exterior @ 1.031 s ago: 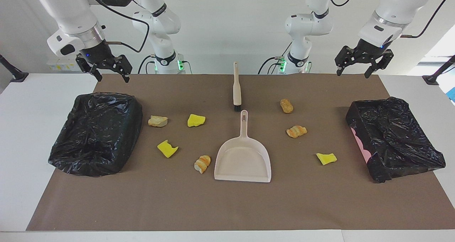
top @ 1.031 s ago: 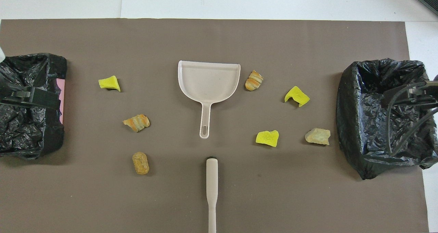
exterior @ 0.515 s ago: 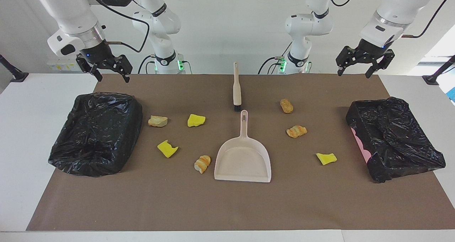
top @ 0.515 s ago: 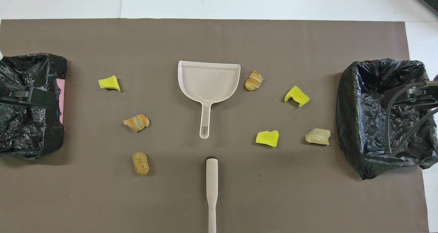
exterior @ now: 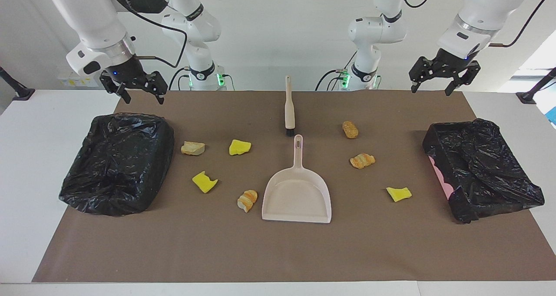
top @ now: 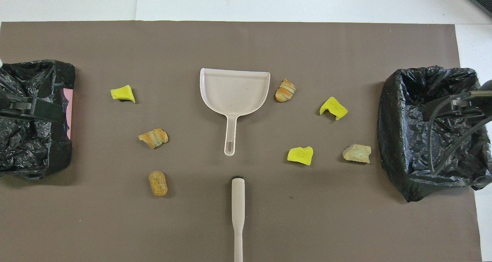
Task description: Sweep and dump trash in bin
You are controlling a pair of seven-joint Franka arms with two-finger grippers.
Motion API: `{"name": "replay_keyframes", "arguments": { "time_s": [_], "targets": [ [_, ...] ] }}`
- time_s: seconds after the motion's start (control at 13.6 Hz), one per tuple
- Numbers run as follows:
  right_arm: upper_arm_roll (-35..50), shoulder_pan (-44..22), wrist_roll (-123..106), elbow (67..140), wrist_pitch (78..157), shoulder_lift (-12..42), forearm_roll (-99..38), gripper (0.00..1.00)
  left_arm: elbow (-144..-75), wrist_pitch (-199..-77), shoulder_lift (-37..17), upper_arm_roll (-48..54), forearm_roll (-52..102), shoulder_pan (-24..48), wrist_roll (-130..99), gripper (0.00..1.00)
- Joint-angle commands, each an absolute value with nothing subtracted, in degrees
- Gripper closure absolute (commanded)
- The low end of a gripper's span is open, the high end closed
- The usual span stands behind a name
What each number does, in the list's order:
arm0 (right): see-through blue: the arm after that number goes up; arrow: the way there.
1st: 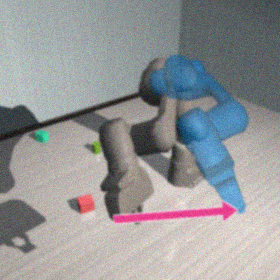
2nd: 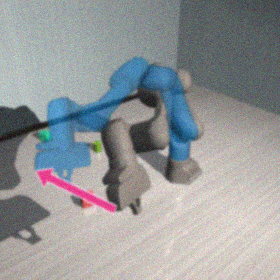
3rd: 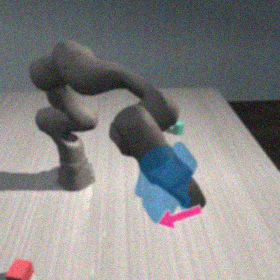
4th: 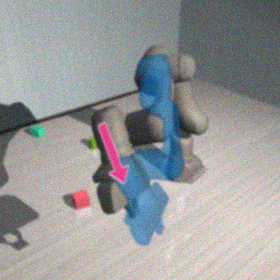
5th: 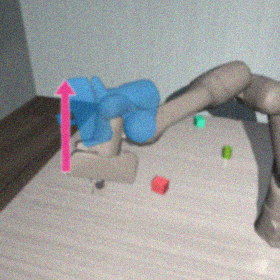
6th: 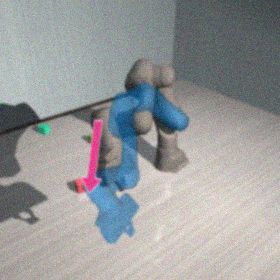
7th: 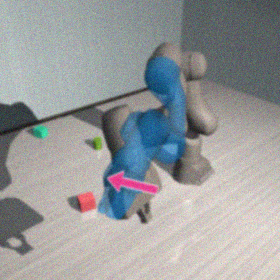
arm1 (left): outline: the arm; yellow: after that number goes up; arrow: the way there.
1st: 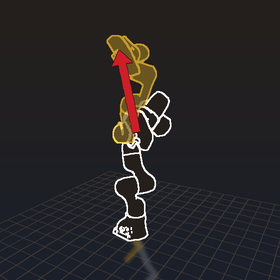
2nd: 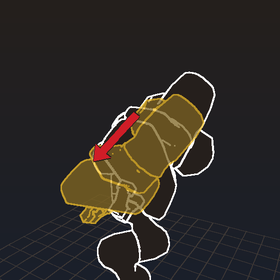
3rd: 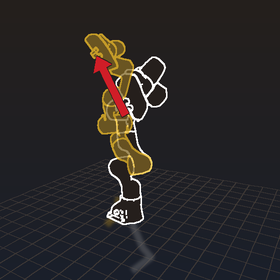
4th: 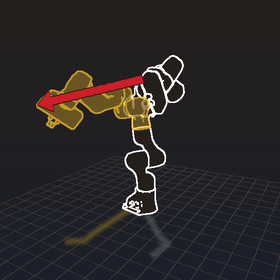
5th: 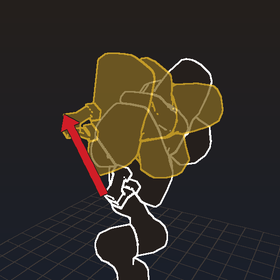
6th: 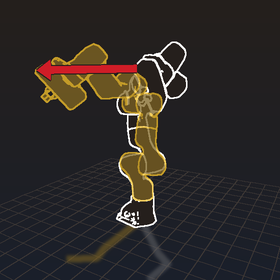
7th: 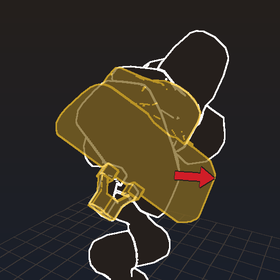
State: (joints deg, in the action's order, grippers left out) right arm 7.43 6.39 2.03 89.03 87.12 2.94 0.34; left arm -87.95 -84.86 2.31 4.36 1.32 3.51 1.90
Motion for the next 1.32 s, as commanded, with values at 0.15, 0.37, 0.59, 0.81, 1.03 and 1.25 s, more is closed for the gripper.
{"name": "replay_keyframes", "arguments": {
  "time_s": [0.15,0.37,0.59,0.81,1.03,1.25],
  "targets": [
    [8.3,0.3,4.3,88.1,93.1,9.0,0.4,0.0,-102.1,-88.6,11.5,11.4,2.1,3.7,-3.7,0.0],
    [8.3,-3.9,8.9,88.1,97.8,13.3,0.3,0.0,-111.6,-92.4,16.3,17.9,4.3,3.7,-9.2,0.0],
    [8.3,-8.2,16.1,88.1,102.7,16.8,-0.3,0.0,-120.3,-97.4,21.1,23.5,10.5,3.8,-12.6,0.0],
    [8.3,-14.1,25.8,87.9,108.3,20.6,-0.3,0.0,-126.4,-102.1,23.3,30.0,14.4,3.8,-17.0,0.0],
    [8.3,-19.8,34.4,86.2,112.1,24.1,0.3,0.0,-131.2,-106.3,23.8,37.2,16.5,3.9,-21.5,0.0],
    [7.8,-24.6,40.5,83.8,114.3,27.8,1.3,0.0,-135.5,-110.7,24.1,44.7,19.1,4.0,-24.2,0.0]
  ]
}}
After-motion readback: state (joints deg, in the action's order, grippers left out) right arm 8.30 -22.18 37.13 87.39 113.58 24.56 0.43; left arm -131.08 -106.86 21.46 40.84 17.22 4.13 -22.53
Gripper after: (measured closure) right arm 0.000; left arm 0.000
